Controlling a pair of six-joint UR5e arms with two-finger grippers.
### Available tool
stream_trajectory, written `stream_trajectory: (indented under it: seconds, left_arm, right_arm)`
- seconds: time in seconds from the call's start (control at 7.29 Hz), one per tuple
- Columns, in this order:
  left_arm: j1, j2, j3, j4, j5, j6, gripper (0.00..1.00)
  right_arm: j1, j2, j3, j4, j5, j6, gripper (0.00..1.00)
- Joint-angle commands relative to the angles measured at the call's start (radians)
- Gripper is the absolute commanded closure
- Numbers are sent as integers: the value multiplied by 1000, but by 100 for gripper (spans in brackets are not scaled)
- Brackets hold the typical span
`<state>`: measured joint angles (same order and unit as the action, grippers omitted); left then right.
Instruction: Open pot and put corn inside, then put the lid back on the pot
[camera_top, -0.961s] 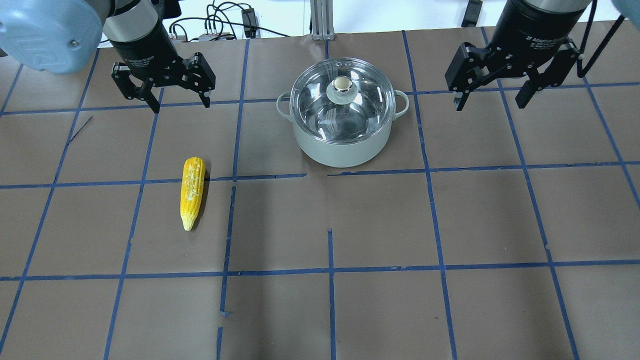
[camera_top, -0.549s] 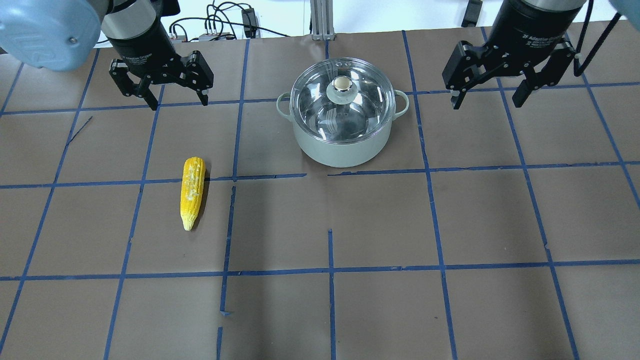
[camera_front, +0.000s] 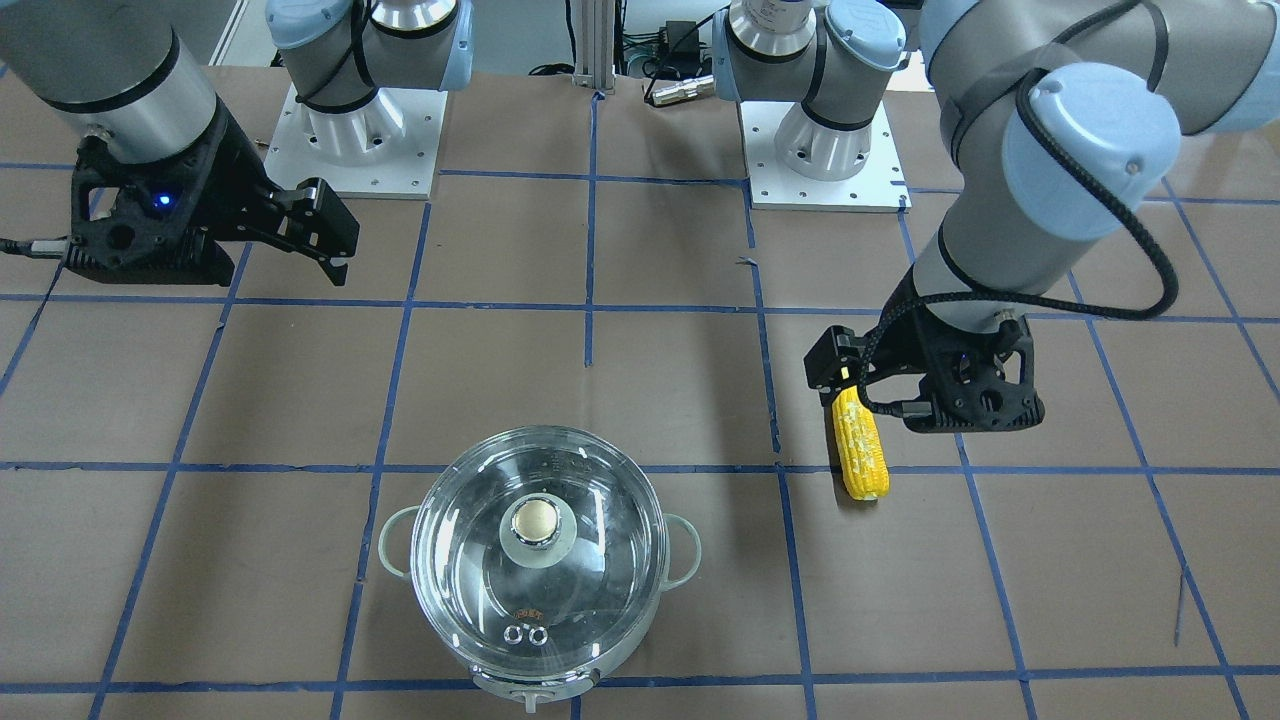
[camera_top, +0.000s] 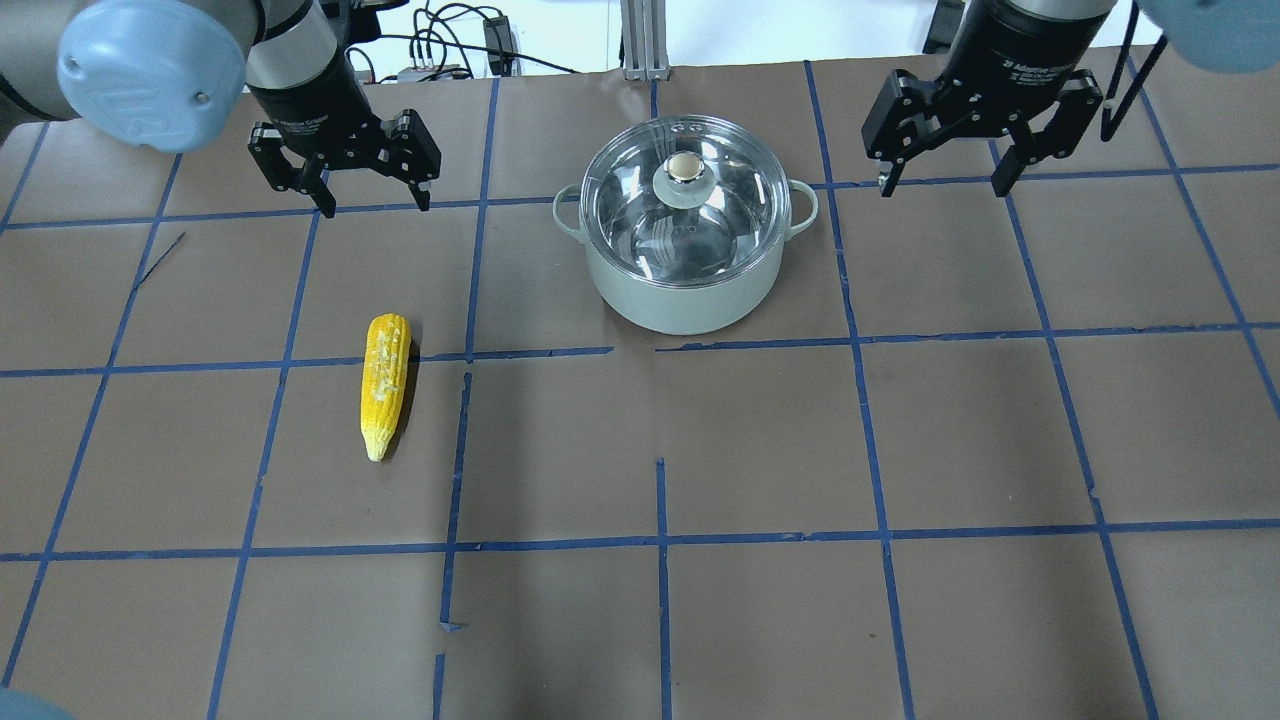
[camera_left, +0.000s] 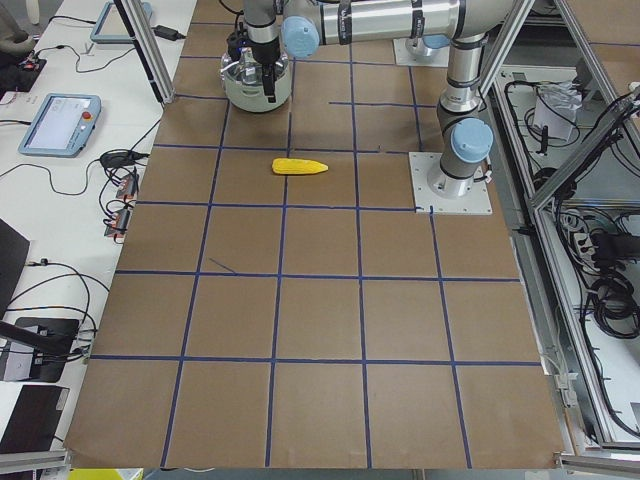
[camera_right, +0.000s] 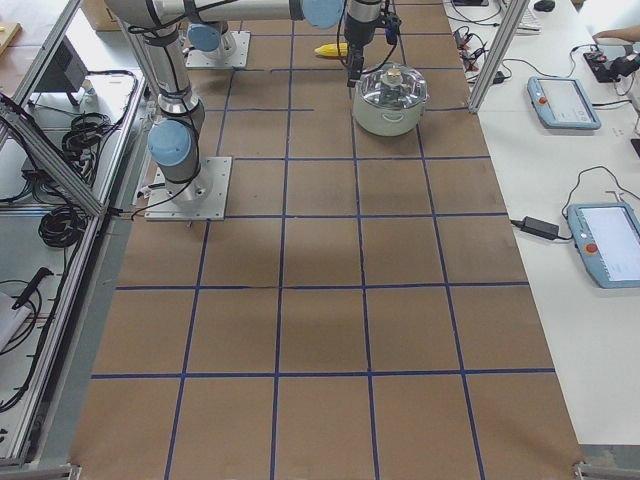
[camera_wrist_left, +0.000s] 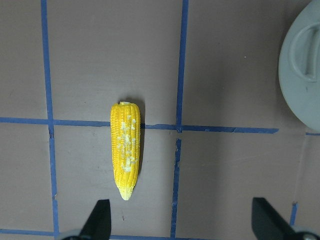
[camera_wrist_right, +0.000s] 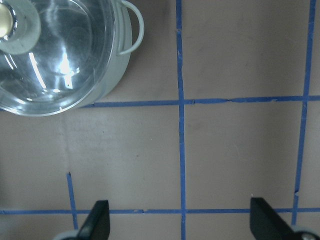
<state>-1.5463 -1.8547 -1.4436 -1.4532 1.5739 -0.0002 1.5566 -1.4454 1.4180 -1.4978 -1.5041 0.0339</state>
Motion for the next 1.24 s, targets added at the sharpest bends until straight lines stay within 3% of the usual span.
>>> stream_trajectory:
  seconds: [0.0, 0.27, 0.55, 1.1]
  left_arm:
    - [2, -44, -8, 37, 6, 96, 0]
    - [67, -31, -123, 98, -3, 166, 0]
    - [87, -15, -292, 340, -2, 195, 0]
    - [149, -20, -420, 424, -5, 207, 0]
  right_arm:
    - [90, 90, -22, -126, 24, 148, 0]
    - [198, 230, -149, -147, 21, 324, 0]
    - [281, 360, -282, -145, -87, 359, 0]
    - [298, 480, -321, -229, -90, 425, 2]
